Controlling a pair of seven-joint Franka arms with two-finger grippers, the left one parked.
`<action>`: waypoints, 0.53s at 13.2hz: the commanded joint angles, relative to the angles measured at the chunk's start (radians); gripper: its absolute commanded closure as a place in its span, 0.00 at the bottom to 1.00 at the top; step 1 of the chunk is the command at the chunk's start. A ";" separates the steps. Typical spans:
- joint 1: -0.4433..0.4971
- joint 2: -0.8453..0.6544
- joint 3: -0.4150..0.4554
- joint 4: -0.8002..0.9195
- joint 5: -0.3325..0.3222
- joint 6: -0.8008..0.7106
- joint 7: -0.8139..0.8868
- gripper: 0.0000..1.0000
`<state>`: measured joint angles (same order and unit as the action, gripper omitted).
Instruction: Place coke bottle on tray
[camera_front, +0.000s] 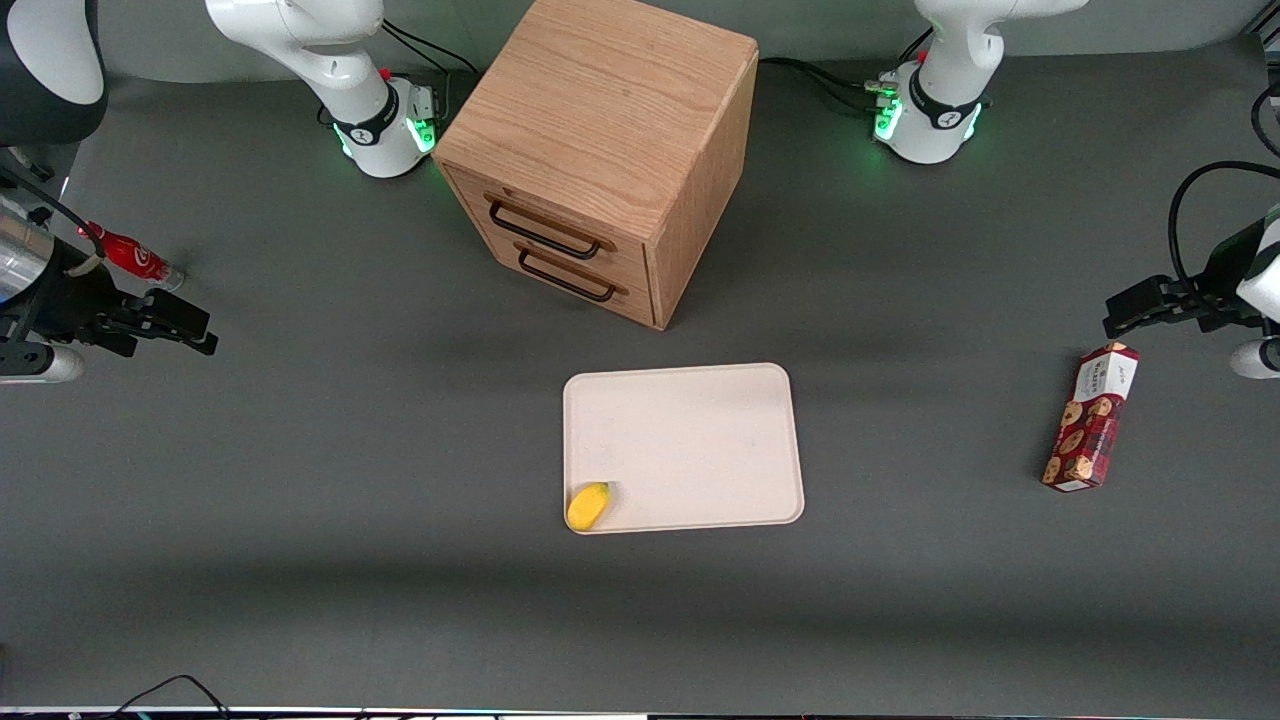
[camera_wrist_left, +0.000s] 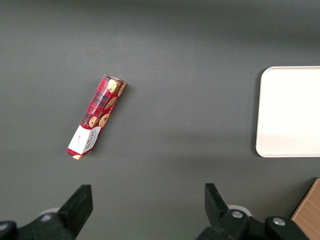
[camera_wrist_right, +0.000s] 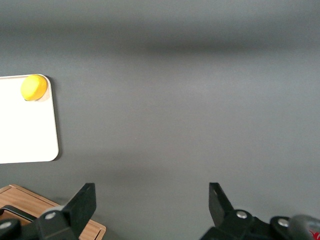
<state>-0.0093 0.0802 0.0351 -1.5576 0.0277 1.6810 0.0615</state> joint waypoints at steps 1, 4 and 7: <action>-0.003 -0.011 -0.001 -0.007 -0.017 -0.010 0.020 0.00; -0.017 -0.019 -0.027 -0.041 -0.020 -0.014 0.009 0.00; -0.078 -0.103 -0.050 -0.234 -0.144 0.006 -0.067 0.00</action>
<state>-0.0362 0.0627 -0.0141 -1.6418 -0.0600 1.6638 0.0501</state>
